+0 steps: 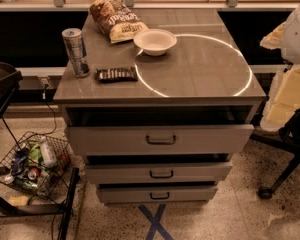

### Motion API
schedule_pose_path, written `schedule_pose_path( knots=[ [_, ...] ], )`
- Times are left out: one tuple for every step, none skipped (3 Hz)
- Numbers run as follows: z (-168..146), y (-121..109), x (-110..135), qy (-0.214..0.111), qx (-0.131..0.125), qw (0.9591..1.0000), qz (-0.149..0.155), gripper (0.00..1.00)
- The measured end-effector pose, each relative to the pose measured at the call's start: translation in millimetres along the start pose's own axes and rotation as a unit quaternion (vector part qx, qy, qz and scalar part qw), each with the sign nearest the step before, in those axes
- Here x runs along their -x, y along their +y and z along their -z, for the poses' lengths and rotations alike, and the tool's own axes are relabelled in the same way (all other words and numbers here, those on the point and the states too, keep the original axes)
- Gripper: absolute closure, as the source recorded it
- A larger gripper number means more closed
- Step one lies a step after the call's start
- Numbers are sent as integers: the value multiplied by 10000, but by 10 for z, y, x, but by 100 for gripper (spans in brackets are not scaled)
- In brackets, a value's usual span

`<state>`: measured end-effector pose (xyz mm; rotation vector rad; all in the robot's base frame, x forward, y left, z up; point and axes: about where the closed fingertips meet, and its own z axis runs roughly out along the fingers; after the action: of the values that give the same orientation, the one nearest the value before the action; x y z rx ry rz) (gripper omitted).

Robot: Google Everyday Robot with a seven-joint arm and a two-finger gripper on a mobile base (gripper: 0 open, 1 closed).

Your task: Open middle drawer

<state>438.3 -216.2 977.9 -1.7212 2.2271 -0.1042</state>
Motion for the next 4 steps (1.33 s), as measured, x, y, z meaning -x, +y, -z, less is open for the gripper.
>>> schedule_pose_path(
  knots=[
    [0, 0, 0, 0, 0, 10000, 0, 0],
    [-206, 18, -109, 335, -128, 9993, 91, 0],
    [-561, 128, -429, 496, -107, 9987, 52, 0],
    [-943, 371, -805, 493, -142, 9986, 129, 0]
  ],
)
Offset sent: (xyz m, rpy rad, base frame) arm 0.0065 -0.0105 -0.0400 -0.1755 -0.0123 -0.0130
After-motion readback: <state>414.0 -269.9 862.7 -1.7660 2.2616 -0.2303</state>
